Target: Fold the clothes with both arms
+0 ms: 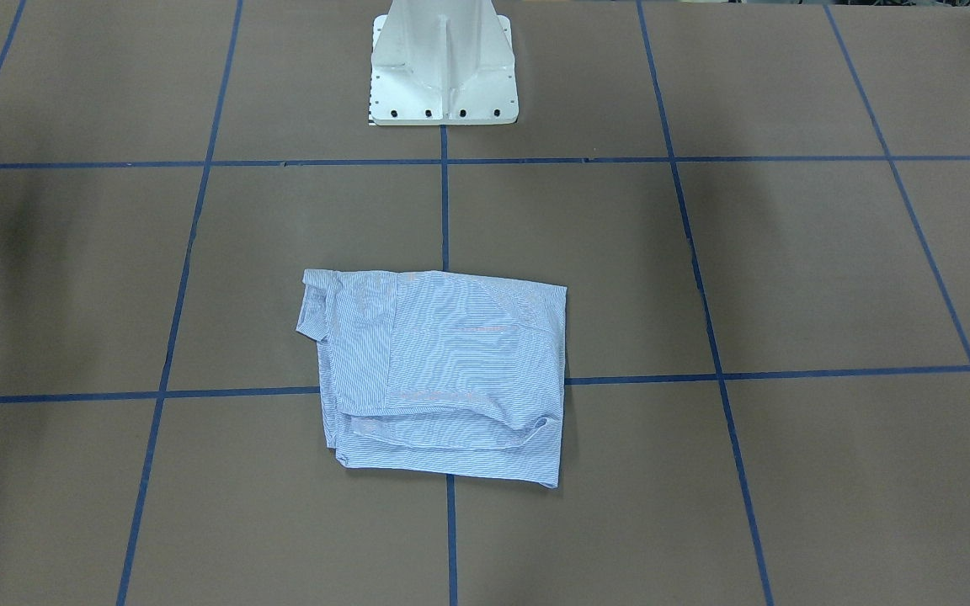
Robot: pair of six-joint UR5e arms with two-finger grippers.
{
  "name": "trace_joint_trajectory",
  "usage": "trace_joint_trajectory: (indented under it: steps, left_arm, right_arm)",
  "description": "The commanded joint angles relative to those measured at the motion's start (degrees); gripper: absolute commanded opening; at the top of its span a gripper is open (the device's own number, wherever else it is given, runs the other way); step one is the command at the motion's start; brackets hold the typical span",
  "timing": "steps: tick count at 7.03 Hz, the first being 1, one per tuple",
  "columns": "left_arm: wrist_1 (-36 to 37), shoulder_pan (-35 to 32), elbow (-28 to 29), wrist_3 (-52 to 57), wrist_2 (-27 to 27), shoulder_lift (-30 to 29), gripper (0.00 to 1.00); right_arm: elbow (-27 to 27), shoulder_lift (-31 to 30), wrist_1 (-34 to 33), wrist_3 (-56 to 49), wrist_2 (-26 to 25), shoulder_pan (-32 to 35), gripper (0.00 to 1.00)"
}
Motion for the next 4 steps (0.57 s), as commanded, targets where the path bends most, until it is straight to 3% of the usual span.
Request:
trace_joint_trajectory:
  steps: [1, 4]
  left_arm:
    - [0.21, 0.02, 0.9, 0.0, 0.22, -1.21, 1.0]
    - [0.21, 0.02, 1.78, 0.0, 0.49, -3.06, 1.0]
  right_arm:
    - [0.31, 0.3, 0.26, 0.04, 0.21, -0.01, 1.0]
    - [0.66, 0.65, -0.09, 0.04, 0.21, -0.01, 1.0]
